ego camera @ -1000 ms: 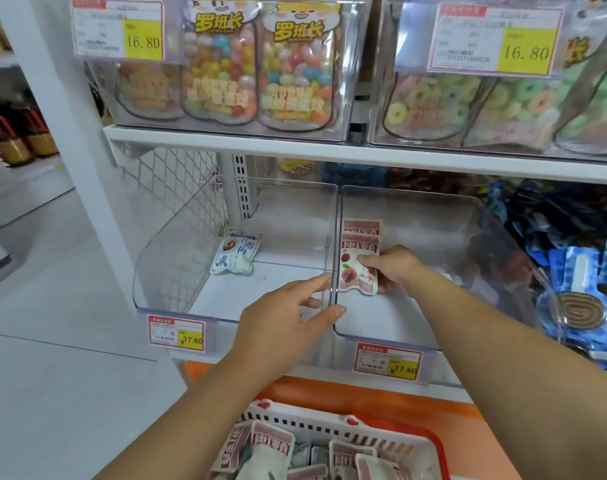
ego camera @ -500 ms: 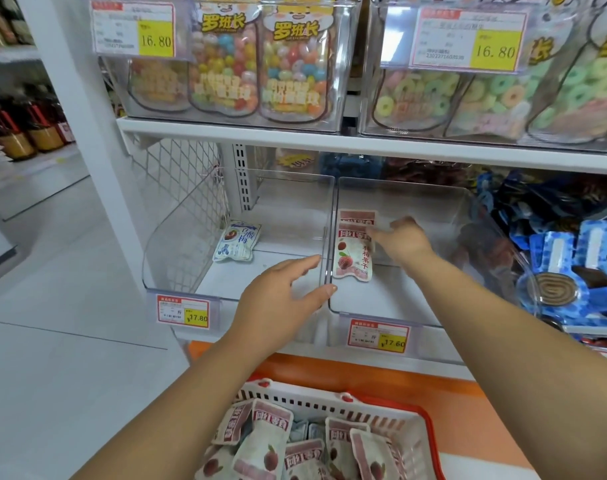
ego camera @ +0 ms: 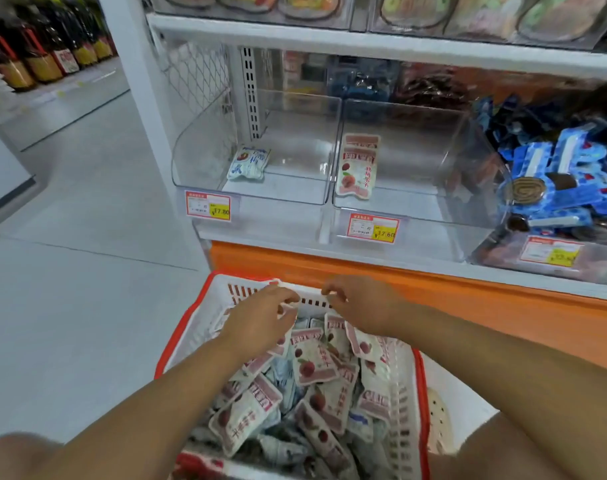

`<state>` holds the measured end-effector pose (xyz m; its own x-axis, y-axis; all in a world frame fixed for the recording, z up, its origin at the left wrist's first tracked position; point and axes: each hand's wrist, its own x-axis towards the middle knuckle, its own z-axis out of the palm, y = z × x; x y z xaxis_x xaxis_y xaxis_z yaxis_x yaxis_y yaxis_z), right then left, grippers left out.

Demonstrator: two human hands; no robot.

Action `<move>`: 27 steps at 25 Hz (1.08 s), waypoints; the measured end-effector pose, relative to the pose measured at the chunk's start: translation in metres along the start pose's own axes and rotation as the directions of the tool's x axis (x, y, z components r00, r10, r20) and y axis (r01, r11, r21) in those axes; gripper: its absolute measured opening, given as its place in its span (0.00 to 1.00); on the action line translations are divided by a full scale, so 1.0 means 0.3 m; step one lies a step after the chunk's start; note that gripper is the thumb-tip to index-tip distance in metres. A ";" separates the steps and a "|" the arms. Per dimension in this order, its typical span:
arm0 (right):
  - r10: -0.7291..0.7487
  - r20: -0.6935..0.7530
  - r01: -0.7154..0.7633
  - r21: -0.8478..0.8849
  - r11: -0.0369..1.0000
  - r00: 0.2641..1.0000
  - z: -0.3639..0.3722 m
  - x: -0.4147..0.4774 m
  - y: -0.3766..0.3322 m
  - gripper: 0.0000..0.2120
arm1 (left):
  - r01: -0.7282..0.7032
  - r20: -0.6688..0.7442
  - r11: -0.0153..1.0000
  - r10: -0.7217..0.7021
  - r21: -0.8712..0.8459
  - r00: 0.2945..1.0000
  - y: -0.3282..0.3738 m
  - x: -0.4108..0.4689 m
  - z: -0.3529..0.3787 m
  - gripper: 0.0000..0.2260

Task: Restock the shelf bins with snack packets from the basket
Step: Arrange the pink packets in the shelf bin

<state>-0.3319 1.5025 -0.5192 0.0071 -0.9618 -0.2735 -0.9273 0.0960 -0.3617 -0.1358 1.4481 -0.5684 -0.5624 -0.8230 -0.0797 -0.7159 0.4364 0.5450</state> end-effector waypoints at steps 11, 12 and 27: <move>0.397 0.071 -0.397 -0.018 0.918 0.915 0.421 -0.011 0.237 0.14 | 0.238 0.229 0.939 -0.182 -0.248 0.956 -0.097 -0.145 0.239 0.13; 0.387 0.007 -0.386 -0.012 0.922 0.922 0.391 -0.007 0.220 0.15 | 0.274 0.237 0.917 -0.209 -0.289 0.949 -0.090 -0.135 0.234 0.15; 0.167 0.151 -0.157 0.987 0.019 0.974 0.087 -0.086 0.049 0.11 | 0.410 0.360 0.295 -0.209 -0.863 0.909 0.069 -0.083 0.052 0.14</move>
<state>-0.3359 1.5355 -0.5405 -0.0912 -0.8823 -0.4617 0.3504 0.4056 -0.8442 -0.1433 1.4833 -0.5682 -0.5109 -0.7085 -0.4869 -0.0848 -0.5221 0.8487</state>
